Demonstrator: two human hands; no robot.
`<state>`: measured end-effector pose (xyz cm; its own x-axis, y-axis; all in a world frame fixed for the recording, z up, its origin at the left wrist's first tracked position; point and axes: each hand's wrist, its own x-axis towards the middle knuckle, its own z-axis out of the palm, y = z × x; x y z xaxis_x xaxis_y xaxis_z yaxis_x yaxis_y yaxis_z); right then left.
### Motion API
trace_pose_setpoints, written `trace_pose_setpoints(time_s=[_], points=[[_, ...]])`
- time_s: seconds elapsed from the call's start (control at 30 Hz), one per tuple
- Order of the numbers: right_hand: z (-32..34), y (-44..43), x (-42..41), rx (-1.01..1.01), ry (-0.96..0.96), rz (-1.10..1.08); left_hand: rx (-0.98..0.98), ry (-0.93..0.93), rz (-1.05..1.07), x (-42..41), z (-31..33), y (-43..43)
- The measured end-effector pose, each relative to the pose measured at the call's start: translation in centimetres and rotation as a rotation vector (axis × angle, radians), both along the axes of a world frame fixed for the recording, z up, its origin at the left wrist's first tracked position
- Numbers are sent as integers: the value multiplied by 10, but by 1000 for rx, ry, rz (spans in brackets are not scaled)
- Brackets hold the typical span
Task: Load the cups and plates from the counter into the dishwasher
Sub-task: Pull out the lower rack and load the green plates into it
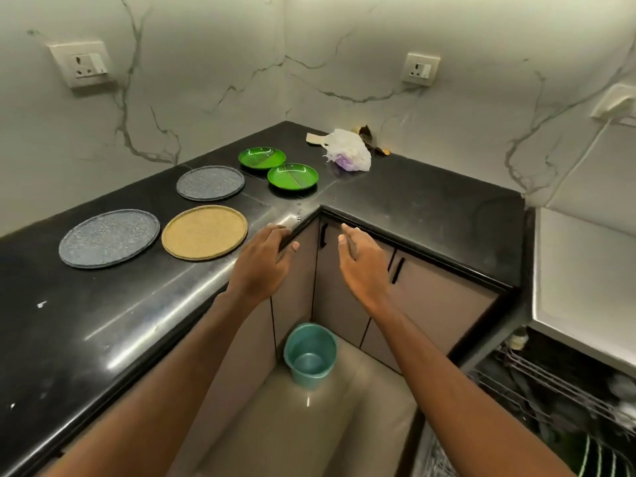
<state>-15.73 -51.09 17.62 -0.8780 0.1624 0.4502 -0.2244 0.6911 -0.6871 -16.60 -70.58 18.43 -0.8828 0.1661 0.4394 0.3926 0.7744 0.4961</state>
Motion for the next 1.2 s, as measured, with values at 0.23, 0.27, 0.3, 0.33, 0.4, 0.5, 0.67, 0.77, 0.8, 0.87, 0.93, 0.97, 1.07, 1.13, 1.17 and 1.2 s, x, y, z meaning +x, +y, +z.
trace_pose_setpoints(time_s=[0.23, 0.27, 0.3, 0.33, 0.4, 0.5, 0.67, 0.77, 0.8, 0.87, 0.93, 0.97, 1.07, 1.13, 1.17, 1.2], points=[[-5, -19, -87, -10, -2, 39, -39, 5, 55, -79, -8, -22], [-7, -20, -101, -8, 5, 42, -45, 3, 64, -90, -10, -24], [-9, -21, -121, -8, 7, 45, -49, -5, 79, -108, -11, -25], [-9, -22, -133, -6, 11, 53, -47, -11, 86, -118, -11, -25], [-8, -21, -167, -6, 19, 75, -54, -36, 98, -146, -10, -24], [-5, -20, -213, 0, 36, 94, -50, -68, 110, -189, -7, -21], [0, -17, -279, 19, 58, 119, -16, -86, 154, -252, -4, -22], [0, -16, -311, 20, 42, 126, 5, -87, 171, -281, -3, -23], [0, -17, -323, 22, 39, 132, 7, -89, 174, -294, -3, -24], [-2, -18, -344, 28, 35, 141, 19, -101, 178, -316, -4, -25], [-6, -18, -361, 33, 31, 143, 26, -107, 182, -335, -7, -27], [-9, -19, -371, 35, 25, 139, 25, -109, 184, -347, -9, -28], [-17, -22, -397, 42, -6, 126, 16, -122, 171, -383, -16, -35], [-24, -25, -415, 50, -30, 108, 21, -148, 163, -413, -23, -42], [-27, -25, -422, 49, -45, 99, 26, -164, 165, -425, -27, -45], [-31, -27, -433, 44, -60, 85, 29, -183, 169, -442, -30, -49]])
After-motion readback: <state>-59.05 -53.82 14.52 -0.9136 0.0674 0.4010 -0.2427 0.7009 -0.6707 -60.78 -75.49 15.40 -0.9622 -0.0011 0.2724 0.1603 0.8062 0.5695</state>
